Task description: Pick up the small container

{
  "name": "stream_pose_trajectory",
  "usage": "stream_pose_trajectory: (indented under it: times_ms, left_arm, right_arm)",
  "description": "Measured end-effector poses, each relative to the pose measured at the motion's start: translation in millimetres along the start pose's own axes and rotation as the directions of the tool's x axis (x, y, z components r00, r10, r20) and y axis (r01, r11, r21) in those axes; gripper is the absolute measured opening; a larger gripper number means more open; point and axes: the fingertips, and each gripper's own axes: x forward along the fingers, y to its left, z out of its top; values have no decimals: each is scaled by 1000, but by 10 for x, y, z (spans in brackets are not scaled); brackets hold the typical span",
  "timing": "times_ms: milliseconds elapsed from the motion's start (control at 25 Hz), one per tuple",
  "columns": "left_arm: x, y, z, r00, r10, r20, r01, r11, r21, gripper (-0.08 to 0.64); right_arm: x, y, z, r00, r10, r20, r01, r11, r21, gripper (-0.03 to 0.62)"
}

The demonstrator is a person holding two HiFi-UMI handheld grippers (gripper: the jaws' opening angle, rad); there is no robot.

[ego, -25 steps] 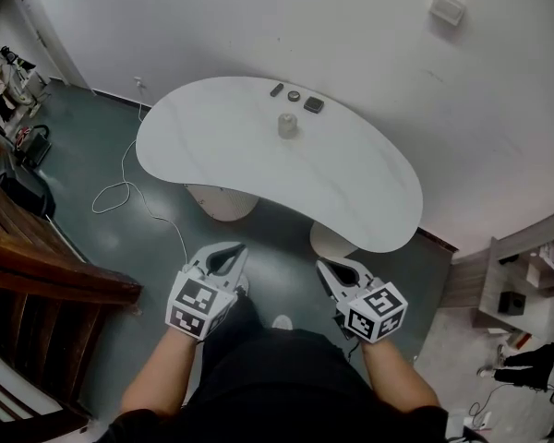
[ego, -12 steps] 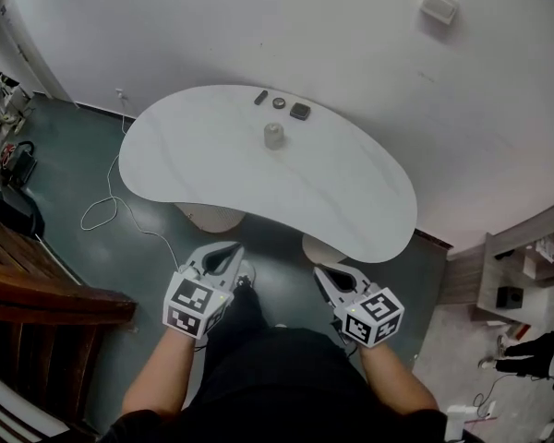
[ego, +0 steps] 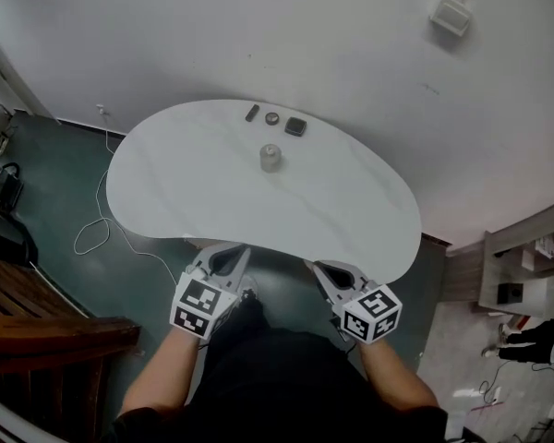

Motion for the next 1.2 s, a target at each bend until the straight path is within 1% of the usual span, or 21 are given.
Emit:
stream_pose_trajectory:
  times_ms: [280,520,720,880,1120,1200]
  left_arm:
    - [390,697,338,998,-65,13,64,994,87,17]
    - [722,1118,394,990,-140,3,139,983,117,17]
    - [925,1364,467,982,-190,5,188,971,146,17]
    - [1061,1544,470,978,-210,3,207,966,156,18]
    - [1251,1611,406,972,-233,-23,234,960,154,22]
    - [1316,1610,395,972,-232,-33,235,960,155,46]
  right_arm:
    - [556,-283,459,996,-88,26,87,996,16,-6]
    - [938,-472,642,986,-161,36,160,987,33,-6]
    - [1147,-603,752,976,-217,34,215,976,43,-6]
    - [1255,-656,852,970,-241,46,237,969,66,-6]
    - [1297,-752,889,962,-271,45,267,961,75,-6]
    - [1304,-794,890,962,-271,41,268,961,73,-6]
